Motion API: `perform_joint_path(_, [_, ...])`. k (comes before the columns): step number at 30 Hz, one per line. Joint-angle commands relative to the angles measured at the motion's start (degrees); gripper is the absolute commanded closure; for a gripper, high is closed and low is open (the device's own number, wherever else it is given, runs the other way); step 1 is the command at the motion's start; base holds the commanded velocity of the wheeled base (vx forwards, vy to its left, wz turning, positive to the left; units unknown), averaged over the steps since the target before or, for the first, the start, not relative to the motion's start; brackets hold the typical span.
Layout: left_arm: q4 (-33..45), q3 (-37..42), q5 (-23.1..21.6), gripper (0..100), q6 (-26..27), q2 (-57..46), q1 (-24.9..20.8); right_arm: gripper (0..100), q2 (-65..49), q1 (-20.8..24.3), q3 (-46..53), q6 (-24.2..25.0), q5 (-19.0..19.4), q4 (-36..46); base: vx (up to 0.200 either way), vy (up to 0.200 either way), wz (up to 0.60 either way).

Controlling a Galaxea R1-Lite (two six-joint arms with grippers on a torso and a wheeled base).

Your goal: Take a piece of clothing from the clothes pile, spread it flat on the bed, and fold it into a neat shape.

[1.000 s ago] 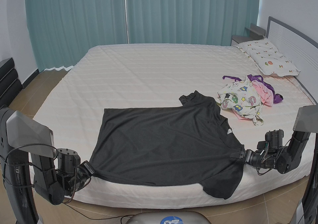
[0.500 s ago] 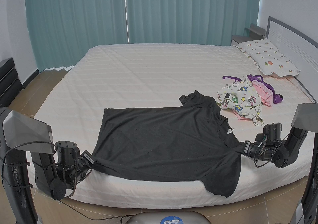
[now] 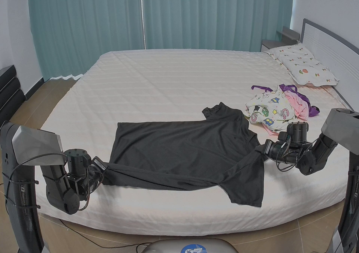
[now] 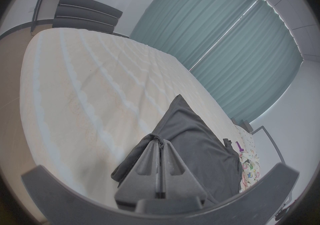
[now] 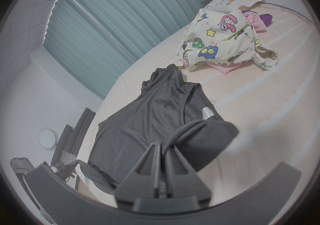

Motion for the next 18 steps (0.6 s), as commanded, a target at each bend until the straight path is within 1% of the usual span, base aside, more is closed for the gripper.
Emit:
perform_joint_path(1, [-0.1,-0.7,0.0,100,-0.9,2.4,0.1,0,2.8,0.8,-1.1,0.0,-0.1,0.3,0.0,0.0,0.0])
perform_joint_path(5, [-0.1,-0.2,0.0,100,-1.0,2.2,0.1,0,1.2,-0.3,-0.5,0.0,-0.3,2.5,0.0,0.0,0.0])
perform_joint_path(6, [-0.1,0.0,0.0,100,-1.0,2.2,0.1,0,-0.7,-2.1,0.1,-0.1,-1.0,4.9,0.0,0.0,0.0])
perform_joint_path(10, [-0.1,0.2,0.0,100,-1.8,2.0,0.1,0,-5.1,-3.4,4.6,0.0,-0.9,7.3,0.0,0.0,0.0])
perform_joint_path(14, [-0.2,0.4,0.0,100,-1.9,2.0,0.0,0,-8.8,-2.7,11.1,-0.1,-0.7,7.3,0.0,0.0,0.0])
perform_joint_path(15, [-0.1,0.5,0.0,100,-1.9,1.9,0.0,0,-10.1,-1.7,14.3,-0.1,-0.4,7.3,0.0,0.0,0.0])
perform_joint_path(17, [-0.2,0.6,0.0,100,-2.0,1.7,0.0,0,-10.3,0.1,17.6,0.3,-0.4,7.0,0.0,0.0,0.0])
perform_joint_path(18, [-0.2,0.6,0.0,100,-2.0,1.7,0.0,0,-10.3,0.3,17.8,0.4,-0.4,6.9,0.0,0.0,0.0])
